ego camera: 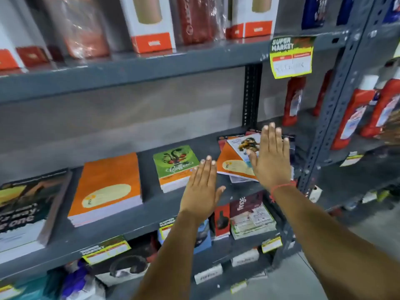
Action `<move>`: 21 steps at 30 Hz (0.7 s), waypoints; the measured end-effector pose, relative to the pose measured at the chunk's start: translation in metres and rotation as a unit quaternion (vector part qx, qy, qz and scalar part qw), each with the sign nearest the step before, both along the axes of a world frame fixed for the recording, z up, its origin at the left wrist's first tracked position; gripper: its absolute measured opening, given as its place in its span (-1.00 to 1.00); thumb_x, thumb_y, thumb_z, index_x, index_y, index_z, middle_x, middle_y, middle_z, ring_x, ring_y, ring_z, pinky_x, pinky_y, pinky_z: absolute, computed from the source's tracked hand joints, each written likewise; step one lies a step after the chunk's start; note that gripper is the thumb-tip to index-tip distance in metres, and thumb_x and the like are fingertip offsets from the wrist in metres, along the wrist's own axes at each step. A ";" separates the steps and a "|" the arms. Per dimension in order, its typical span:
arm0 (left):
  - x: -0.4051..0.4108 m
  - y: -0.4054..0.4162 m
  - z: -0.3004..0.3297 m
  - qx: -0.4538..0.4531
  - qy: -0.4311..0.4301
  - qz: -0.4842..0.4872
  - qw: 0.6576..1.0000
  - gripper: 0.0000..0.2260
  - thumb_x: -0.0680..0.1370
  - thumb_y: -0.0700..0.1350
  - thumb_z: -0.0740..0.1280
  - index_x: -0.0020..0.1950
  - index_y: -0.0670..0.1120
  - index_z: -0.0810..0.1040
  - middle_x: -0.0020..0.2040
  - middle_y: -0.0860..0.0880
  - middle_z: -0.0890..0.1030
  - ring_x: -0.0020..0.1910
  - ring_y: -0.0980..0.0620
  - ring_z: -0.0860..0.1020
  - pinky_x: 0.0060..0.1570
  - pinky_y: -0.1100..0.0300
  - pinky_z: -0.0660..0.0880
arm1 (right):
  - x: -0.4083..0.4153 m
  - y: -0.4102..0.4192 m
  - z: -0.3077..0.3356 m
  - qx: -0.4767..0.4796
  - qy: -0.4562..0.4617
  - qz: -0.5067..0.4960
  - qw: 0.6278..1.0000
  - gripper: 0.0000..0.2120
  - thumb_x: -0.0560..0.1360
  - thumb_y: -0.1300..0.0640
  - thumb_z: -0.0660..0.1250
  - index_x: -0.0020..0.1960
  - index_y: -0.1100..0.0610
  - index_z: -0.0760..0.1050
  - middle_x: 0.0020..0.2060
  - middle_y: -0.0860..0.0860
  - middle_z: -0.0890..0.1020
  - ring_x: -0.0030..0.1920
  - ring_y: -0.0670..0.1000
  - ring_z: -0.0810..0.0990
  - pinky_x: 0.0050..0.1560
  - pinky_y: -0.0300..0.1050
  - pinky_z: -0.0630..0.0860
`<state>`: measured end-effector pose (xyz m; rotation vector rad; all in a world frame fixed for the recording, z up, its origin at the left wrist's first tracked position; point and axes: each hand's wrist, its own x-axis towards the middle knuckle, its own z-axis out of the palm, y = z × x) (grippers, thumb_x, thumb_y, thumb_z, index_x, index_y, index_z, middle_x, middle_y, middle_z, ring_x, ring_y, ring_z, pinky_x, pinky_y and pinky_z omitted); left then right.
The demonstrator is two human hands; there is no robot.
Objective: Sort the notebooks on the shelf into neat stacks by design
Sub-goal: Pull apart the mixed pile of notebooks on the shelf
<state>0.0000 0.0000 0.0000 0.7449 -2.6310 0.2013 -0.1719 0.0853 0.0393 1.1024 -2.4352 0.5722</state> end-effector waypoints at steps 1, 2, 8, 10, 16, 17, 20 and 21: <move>-0.008 -0.005 -0.013 0.038 -0.009 0.004 0.999 -0.39 0.59 0.15 -0.07 0.51 -0.18 -0.12 0.50 -0.06 -0.22 0.54 -0.07 -0.10 0.43 0.08 -0.29 | -0.008 -0.003 -0.008 0.006 -0.030 -0.016 0.999 -0.32 0.59 -0.10 0.00 0.54 0.23 -0.15 0.55 0.15 -0.08 0.55 0.13 -0.13 0.51 0.05 -0.17; -0.015 -0.008 -0.020 0.081 -0.015 0.001 0.997 -0.38 0.59 0.16 -0.07 0.51 -0.15 -0.20 0.44 -0.01 -0.34 0.52 -0.01 -0.23 0.40 0.16 -0.36 | -0.016 -0.005 -0.013 0.010 -0.063 -0.021 0.998 -0.33 0.59 -0.10 0.00 0.54 0.23 -0.16 0.55 0.15 -0.09 0.55 0.13 -0.13 0.51 0.05 -0.16; -0.057 -0.027 -0.062 0.163 -0.040 0.053 0.984 -0.37 0.60 0.15 -0.04 0.50 -0.12 -0.27 0.48 0.00 -0.32 0.54 -0.01 -0.18 0.46 0.21 -0.22 | -0.074 -0.022 -0.052 0.110 -0.196 -0.044 0.973 -0.36 0.59 -0.07 0.02 0.53 0.24 -0.03 0.53 0.20 0.08 0.53 0.17 0.04 0.50 0.09 0.02; -0.066 -0.031 -0.072 0.188 -0.046 0.074 0.978 -0.37 0.59 0.17 -0.04 0.51 -0.11 -0.22 0.55 -0.06 -0.20 0.55 -0.03 -0.09 0.50 0.17 -0.10 | -0.088 -0.028 -0.061 0.122 -0.227 -0.054 0.965 -0.39 0.58 -0.07 0.03 0.52 0.22 0.04 0.51 0.20 0.14 0.51 0.18 0.09 0.49 0.10 0.07; -0.070 -0.031 -0.075 0.202 -0.036 0.116 0.972 -0.34 0.56 0.24 -0.08 0.52 -0.08 -0.18 0.57 -0.05 -0.15 0.53 -0.05 0.05 0.48 0.12 0.07 | -0.100 -0.043 -0.075 0.109 -0.255 -0.083 0.957 -0.38 0.57 -0.11 0.03 0.53 0.18 0.03 0.53 0.22 0.07 0.52 0.26 0.00 0.49 0.14 -0.04; -0.070 -0.030 -0.075 0.204 -0.041 0.119 0.971 -0.34 0.56 0.24 -0.08 0.52 -0.08 -0.18 0.57 -0.05 -0.15 0.54 -0.04 0.05 0.49 0.13 0.05 | -0.099 -0.045 -0.076 0.108 -0.259 -0.090 0.956 -0.36 0.56 -0.13 0.03 0.53 0.18 0.03 0.53 0.22 0.06 0.52 0.28 -0.01 0.49 0.16 -0.07; -0.070 -0.029 -0.074 0.196 -0.054 0.130 0.970 -0.36 0.57 0.23 -0.06 0.53 -0.09 -0.10 0.57 -0.06 -0.04 0.53 -0.04 0.08 0.49 0.14 0.05 | -0.098 -0.054 -0.078 0.100 -0.274 -0.106 0.951 -0.28 0.51 -0.24 0.06 0.52 0.17 0.05 0.54 0.21 0.04 0.50 0.33 -0.02 0.48 0.21 -0.12; -0.070 -0.030 -0.074 0.195 -0.057 0.132 0.970 -0.37 0.57 0.22 -0.04 0.53 -0.09 -0.05 0.57 -0.07 0.01 0.53 -0.04 0.09 0.49 0.14 0.06 | -0.099 -0.056 -0.077 0.099 -0.276 -0.113 0.949 -0.25 0.49 -0.27 0.07 0.51 0.16 0.06 0.54 0.20 0.04 0.51 0.33 -0.03 0.48 0.23 -0.12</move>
